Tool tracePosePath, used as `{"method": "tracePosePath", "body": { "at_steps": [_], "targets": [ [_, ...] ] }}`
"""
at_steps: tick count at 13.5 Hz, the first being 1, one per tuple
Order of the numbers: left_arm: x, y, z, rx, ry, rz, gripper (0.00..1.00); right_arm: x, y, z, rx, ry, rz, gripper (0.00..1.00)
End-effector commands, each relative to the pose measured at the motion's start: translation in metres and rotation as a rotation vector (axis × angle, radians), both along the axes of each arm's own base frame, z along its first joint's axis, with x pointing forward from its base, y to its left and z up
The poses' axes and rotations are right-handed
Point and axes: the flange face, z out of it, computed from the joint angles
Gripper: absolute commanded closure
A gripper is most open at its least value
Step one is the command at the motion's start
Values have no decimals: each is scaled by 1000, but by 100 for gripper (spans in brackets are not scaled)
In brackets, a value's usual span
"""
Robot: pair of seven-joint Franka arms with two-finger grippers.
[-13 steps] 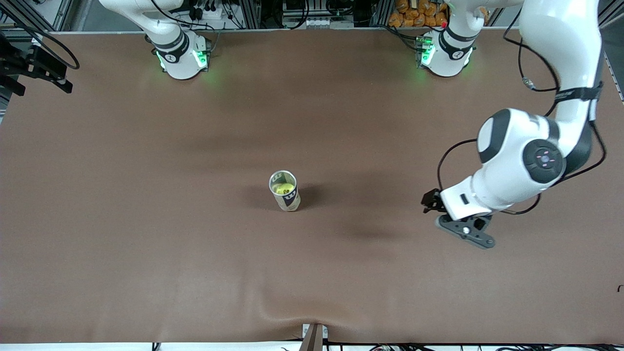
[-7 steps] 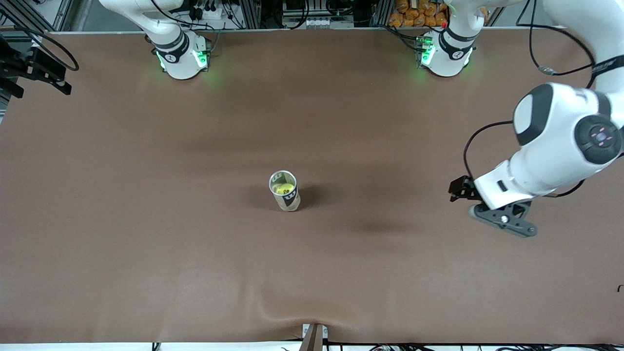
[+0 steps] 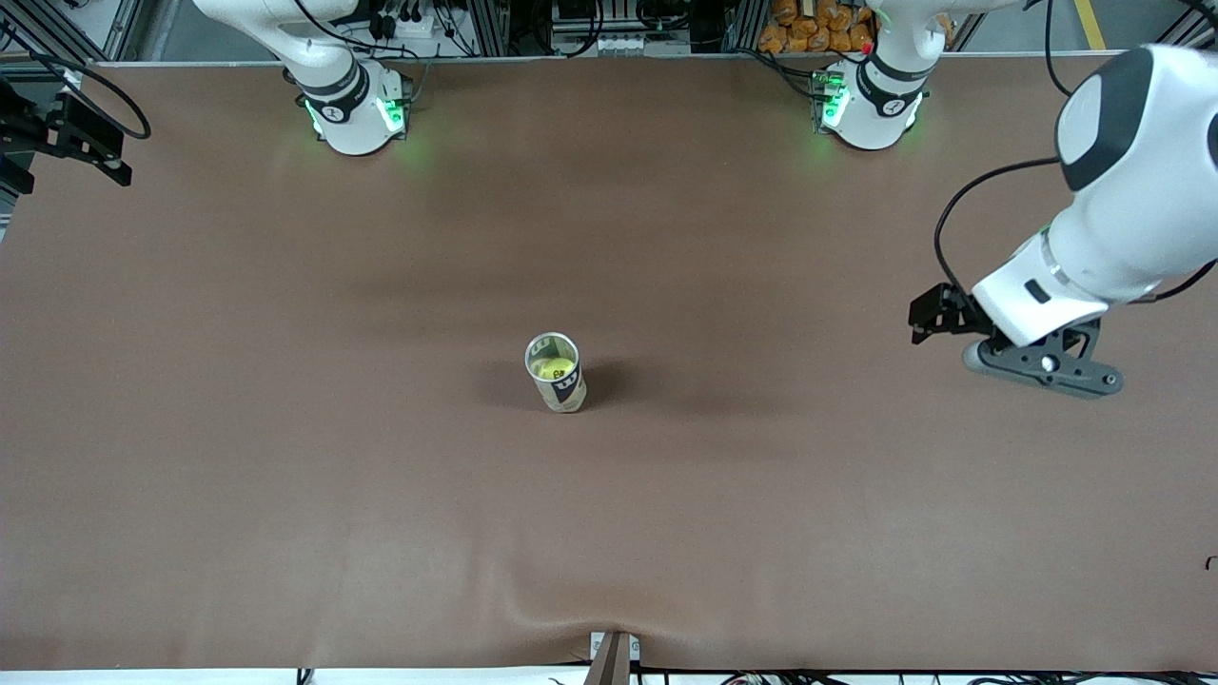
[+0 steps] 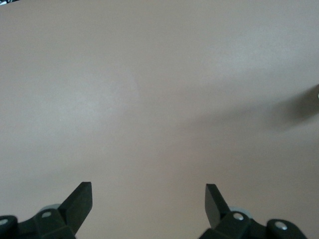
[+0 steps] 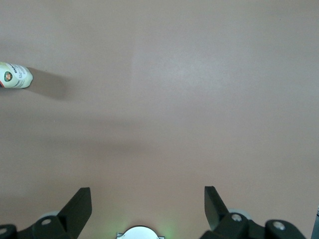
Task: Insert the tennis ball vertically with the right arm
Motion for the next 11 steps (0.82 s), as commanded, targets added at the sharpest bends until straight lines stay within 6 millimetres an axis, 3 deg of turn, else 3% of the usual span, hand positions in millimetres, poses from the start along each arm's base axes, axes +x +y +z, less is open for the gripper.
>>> {"method": "tracePosePath", "body": {
  "at_steps": [1,3,6,8,9,11],
  "targets": [
    [-23,3,30,9,3,20,0,3,-2,0,-8,-5,15,0],
    [-36,5,46,21,6,22,0,2,-1,1,26,-6,14,0],
    [-45,8,52,33,34,22,0,3,-6,0,33,-5,5,0],
    [-47,26,61,37,27,45,0,3,-7,0,36,-5,2,0],
    [-50,45,73,39,6,73,0,2,-5,1,38,-6,4,0],
    [-56,59,81,34,9,106,0,2,-4,1,59,-7,5,0]
  ]
}}
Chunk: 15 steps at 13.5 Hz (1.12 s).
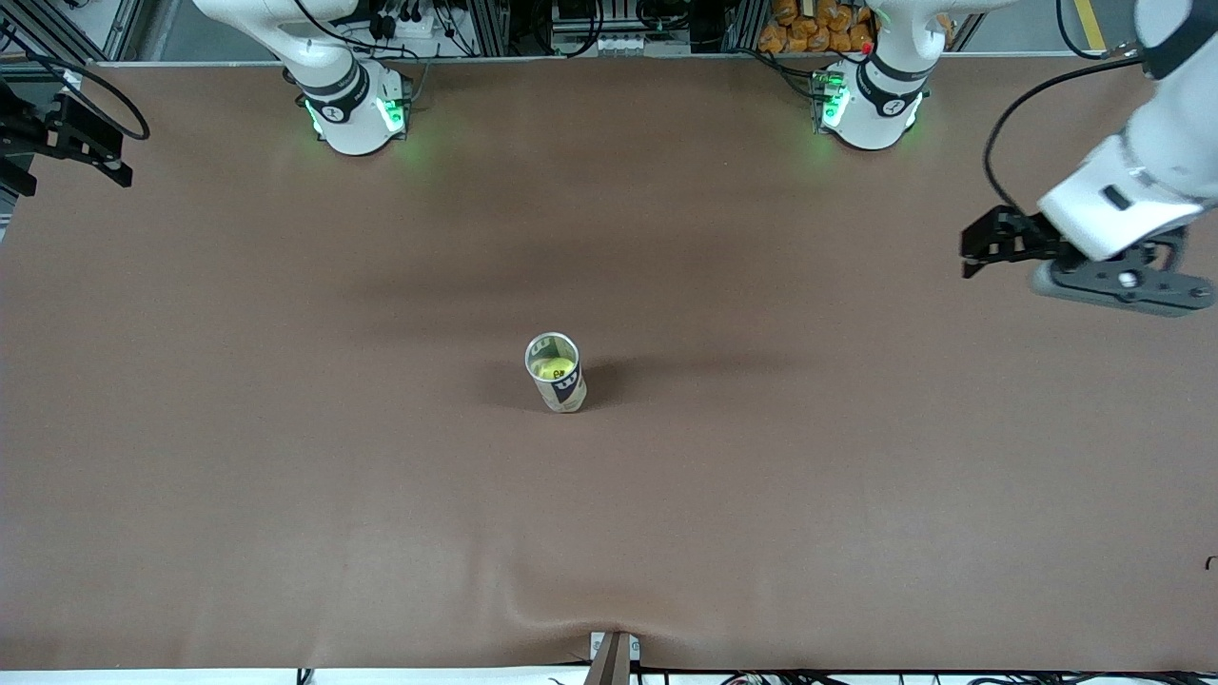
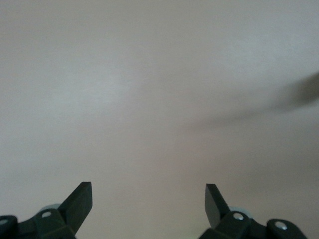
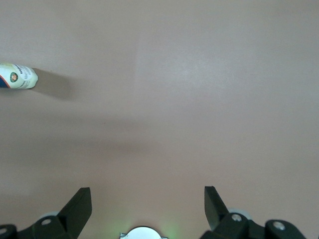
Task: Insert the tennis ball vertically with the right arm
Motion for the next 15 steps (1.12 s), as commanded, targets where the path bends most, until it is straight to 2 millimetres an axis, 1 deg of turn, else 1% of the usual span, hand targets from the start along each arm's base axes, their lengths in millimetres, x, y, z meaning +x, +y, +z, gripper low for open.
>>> {"method": "tracePosePath", "body": {
  "at_steps": [1,4,7,9,11,13,14,15],
  "targets": [
    [-23,15,24,-3,7,35,0,1,-2,2,32,-7,8,0],
    [-42,20,37,12,39,24,0,1,-3,1,33,-2,6,0],
    [-57,25,50,14,39,31,0,1,-3,1,33,-1,6,0],
    [-63,29,49,17,49,39,0,1,-3,1,33,1,6,0],
    [-68,27,47,21,60,41,0,1,-2,1,33,1,7,0],
    [-68,33,47,20,57,52,0,1,0,1,33,3,10,0],
    [-67,39,48,21,54,64,0,0,0,1,33,4,12,0],
    [-65,41,47,19,50,67,0,0,1,1,33,4,13,0]
  ]
}}
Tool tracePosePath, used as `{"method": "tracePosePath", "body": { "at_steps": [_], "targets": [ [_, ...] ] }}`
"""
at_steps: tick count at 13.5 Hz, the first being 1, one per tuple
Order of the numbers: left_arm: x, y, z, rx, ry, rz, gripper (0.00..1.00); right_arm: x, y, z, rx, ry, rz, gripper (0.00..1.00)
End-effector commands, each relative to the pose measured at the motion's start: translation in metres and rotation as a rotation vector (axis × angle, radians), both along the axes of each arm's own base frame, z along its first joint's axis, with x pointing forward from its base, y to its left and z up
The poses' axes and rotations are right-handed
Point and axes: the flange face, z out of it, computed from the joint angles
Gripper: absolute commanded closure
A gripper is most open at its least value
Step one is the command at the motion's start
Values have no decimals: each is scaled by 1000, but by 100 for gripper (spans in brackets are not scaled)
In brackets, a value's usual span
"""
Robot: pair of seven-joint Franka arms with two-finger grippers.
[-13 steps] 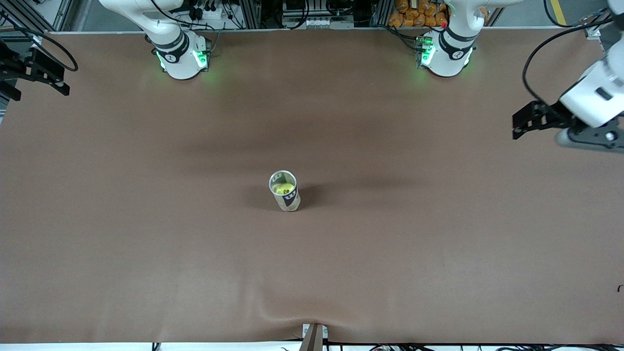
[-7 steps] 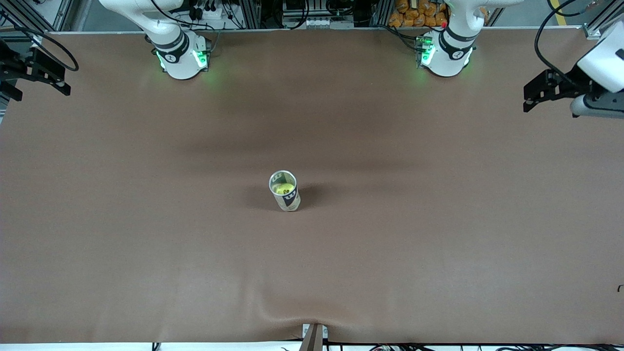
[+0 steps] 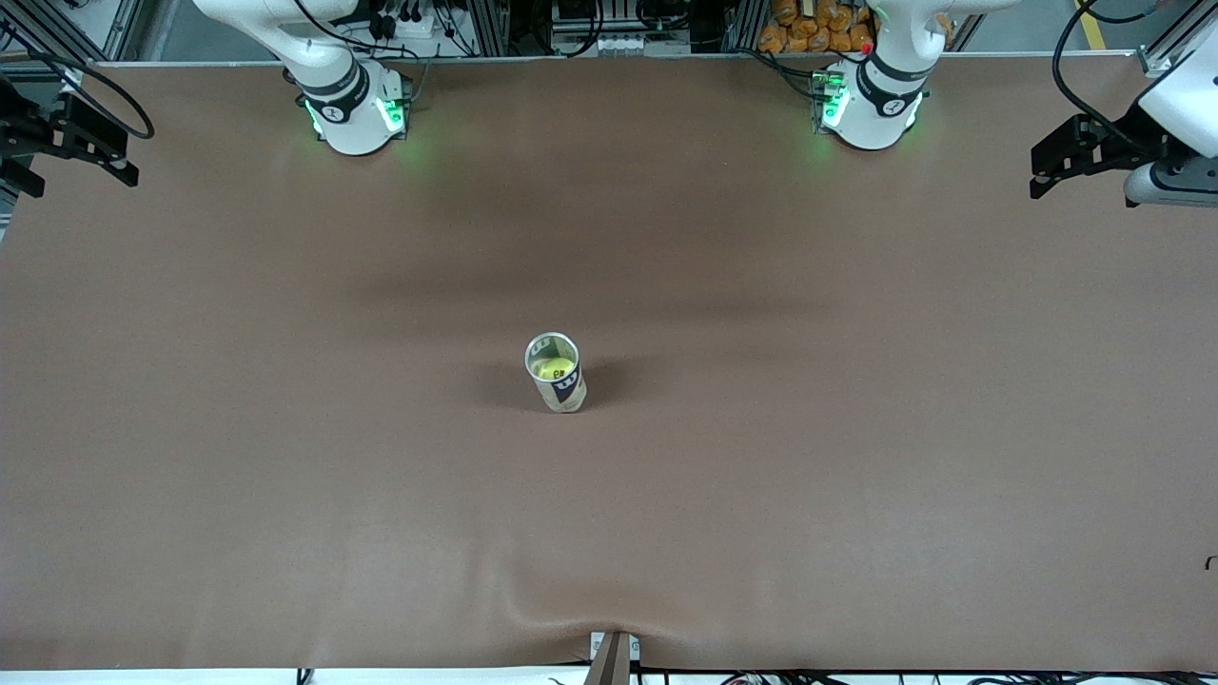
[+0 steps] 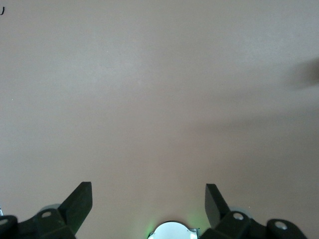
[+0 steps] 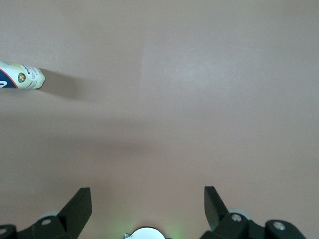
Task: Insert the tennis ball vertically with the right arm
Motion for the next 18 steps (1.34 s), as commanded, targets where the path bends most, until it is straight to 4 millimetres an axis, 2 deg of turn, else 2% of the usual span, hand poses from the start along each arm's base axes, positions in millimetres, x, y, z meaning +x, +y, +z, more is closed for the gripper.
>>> {"method": "tracePosePath", "body": {
  "at_steps": [1,5,9,12,18],
  "targets": [
    [-5,6,2,-4,-14,7,0,0,-2,1,16,3,8,0],
    [10,18,-7,-7,-14,40,0,0,1,1,19,3,10,0],
    [9,11,-6,-18,-19,139,0,0,1,1,19,7,11,0],
    [9,-2,-7,-16,-22,193,0,0,0,1,20,7,9,0],
    [16,-10,-12,-21,-35,171,0,-1,-1,-1,20,15,6,0]
  ]
}}
